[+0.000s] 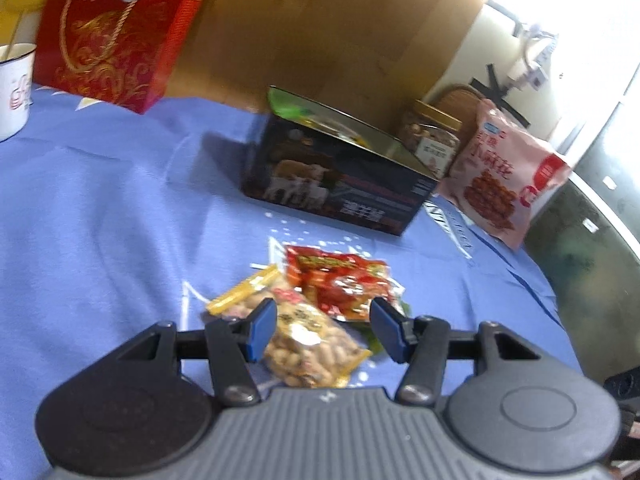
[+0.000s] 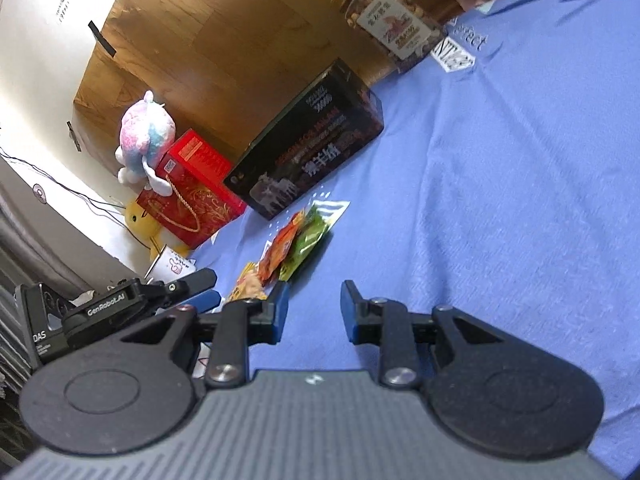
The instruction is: Organize snacks
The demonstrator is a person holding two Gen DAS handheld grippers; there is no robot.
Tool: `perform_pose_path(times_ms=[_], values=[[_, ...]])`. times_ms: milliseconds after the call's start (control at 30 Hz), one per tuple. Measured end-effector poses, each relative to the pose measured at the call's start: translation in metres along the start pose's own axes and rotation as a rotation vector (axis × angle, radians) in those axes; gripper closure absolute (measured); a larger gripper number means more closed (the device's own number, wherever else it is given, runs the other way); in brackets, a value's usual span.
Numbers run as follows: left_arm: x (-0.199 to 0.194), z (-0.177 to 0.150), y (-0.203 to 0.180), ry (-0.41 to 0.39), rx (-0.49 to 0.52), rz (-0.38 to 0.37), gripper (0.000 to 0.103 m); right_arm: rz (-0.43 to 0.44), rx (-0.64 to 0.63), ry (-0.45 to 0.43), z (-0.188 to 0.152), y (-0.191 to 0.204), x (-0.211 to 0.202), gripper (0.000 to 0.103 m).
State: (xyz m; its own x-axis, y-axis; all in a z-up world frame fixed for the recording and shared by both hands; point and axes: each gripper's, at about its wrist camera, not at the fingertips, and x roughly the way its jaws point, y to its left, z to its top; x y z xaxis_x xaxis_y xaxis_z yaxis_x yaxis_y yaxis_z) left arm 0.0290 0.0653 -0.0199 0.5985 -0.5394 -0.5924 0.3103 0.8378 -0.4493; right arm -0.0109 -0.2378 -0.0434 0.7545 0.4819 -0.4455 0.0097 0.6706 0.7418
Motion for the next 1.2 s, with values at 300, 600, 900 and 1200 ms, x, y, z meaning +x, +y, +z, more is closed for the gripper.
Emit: perform_pose_path(times_ms=[300,600,900,1200], values=[[0.002,0.009,0.029,-0.025,-0.078,0.036,0.051,0.03,0.068,-0.009,0.02,-0.006,0.008,0.071],[0.019,0.015,0.033,-0.018,-0.061,0.039,0.051,0.046,0.058,0.041,0.035,0.003,0.036,0.071],[0.029,0.006,0.023,0.013,-0.011,0.024,0.05,0.047,0.016,0.122,0.049,0.017,0.092,0.071],[0.019,0.016,0.036,0.035,-0.094,-0.038,0.048,0.089,0.112,0.1,0.054,0.001,0.086,0.101]])
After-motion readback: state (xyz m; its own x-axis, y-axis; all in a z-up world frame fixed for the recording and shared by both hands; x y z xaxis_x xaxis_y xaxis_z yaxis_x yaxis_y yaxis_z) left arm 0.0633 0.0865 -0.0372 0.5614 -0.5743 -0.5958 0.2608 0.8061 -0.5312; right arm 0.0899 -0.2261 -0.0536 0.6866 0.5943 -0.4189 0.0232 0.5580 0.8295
